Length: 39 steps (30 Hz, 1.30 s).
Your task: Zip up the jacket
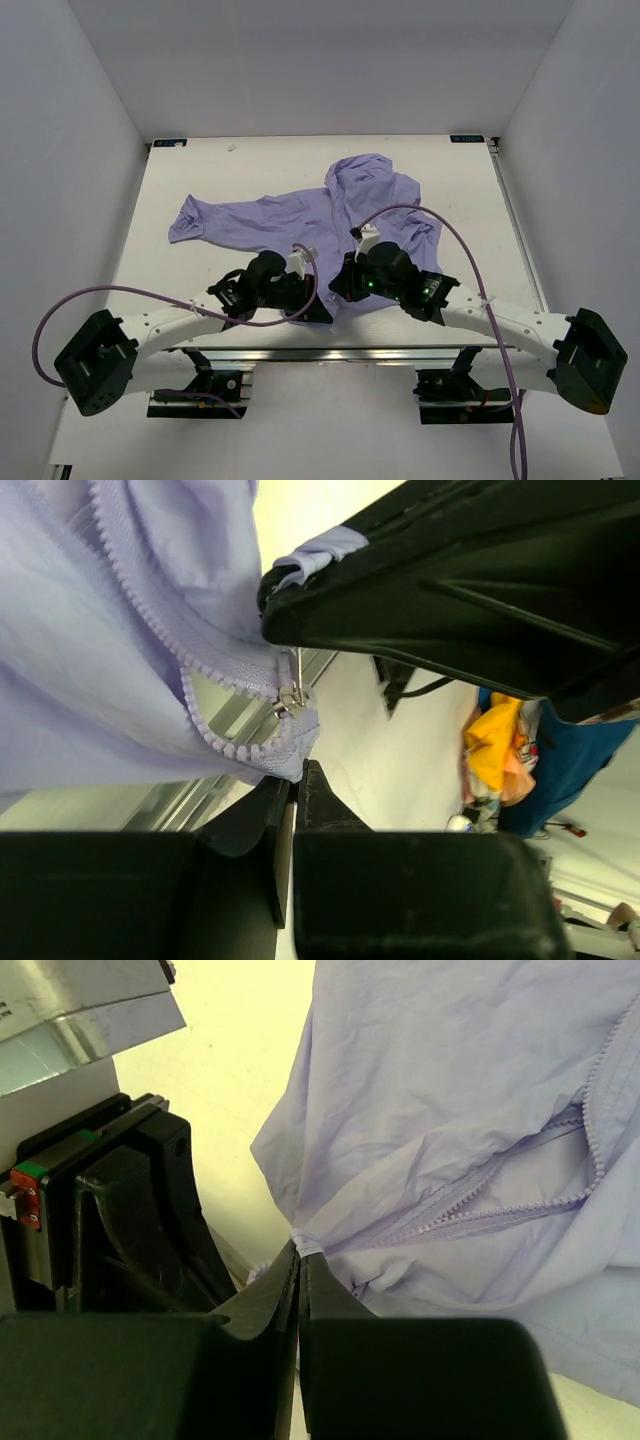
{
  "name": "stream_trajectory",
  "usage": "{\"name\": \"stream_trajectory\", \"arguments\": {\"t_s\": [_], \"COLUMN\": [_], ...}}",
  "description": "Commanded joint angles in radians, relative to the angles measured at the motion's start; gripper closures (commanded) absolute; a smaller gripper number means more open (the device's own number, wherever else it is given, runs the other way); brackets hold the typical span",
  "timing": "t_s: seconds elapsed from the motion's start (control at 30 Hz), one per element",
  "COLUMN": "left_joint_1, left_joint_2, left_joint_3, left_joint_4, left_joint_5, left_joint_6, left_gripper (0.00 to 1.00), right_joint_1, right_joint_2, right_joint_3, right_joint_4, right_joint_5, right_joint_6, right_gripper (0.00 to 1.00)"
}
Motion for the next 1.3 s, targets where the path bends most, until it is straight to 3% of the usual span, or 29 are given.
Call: {"name": "stream_trajectory", "arguments": {"t_s": [0.0,0.1,0.13,0.17,0.27,0.37,0.4,0.43,0.6,0.67,0.7,0.8,0.93,1.07,1.2,1.27], "left_joint_1": [-0.027,-0.027,-0.027,-0.027,-0.027,-0.029,-0.027,-0.027,-0.081,-0.124,-0.166,-0.226,-0.276,-0.332,-0.412,-0.434], "left_joint_2": [-0.01,0.009,0.01,0.01,-0.007,-0.036,-0.045,-0.051,-0.134,-0.151,-0.154,-0.136,-0.114,-0.108,-0.042,0.002], "left_joint_3": [0.041,0.125,0.151,0.177,0.26,0.317,0.331,0.351,0.389,0.388,0.394,0.432,0.46,0.462,0.486,0.501], "left_joint_4": [-0.182,-0.332,-0.364,-0.399,-0.476,-0.494,-0.499,-0.503,-0.479,-0.461,-0.462,-0.49,-0.511,-0.494,-0.506,-0.508], "left_joint_5": [0.049,-0.07,-0.101,-0.141,-0.285,-0.37,-0.379,-0.408,-0.444,-0.558,-0.597,-0.723,-0.868,-0.973,-1.143,-1.163], "left_joint_6": [0.06,0.122,0.157,0.174,0.238,0.312,0.339,0.373,0.47,0.505,0.519,0.567,0.597,0.629,0.643,0.656], "left_gripper": [1.0,1.0,0.95,0.81,0.57,0.42,0.22,0.19,0.18,0.17,0.1,0.02,0.03,0.11,0.11,0.11], "right_joint_1": [-0.013,-0.012,-0.012,-0.012,-0.012,-0.012,-0.012,-0.012,-0.013,-0.016,-0.021,-0.039,-0.07,-0.105,-0.119,-0.119], "right_joint_2": [0.003,-0.016,-0.035,-0.048,-0.091,-0.102,-0.099,-0.092,-0.04,-0.025,-0.007,0.02,0.038,0.058,0.099,0.112], "right_joint_3": [0.059,0.079,0.087,0.087,0.11,0.176,0.193,0.208,0.292,0.312,0.334,0.366,0.398,0.429,0.486,0.504], "right_joint_4": [0.121,0.073,0.048,0.023,-0.069,-0.151,-0.171,-0.2,-0.256,-0.271,-0.277,-0.307,-0.317,-0.336,-0.365,-0.377], "right_joint_5": [0.061,-0.017,-0.036,-0.039,-0.091,-0.126,-0.131,-0.133,-0.136,-0.146,-0.153,-0.182,-0.202,-0.22,-0.249,-0.254], "right_joint_6": [-0.052,-0.069,-0.066,-0.061,-0.058,-0.061,-0.061,-0.061,-0.041,-0.034,-0.027,-0.017,0.009,0.029,0.029,0.028], "right_gripper": [1.0,1.0,1.0,1.0,1.0,1.0,1.0,1.0,1.0,1.0,1.0,1.0,1.0,1.0,1.0,1.0]}}
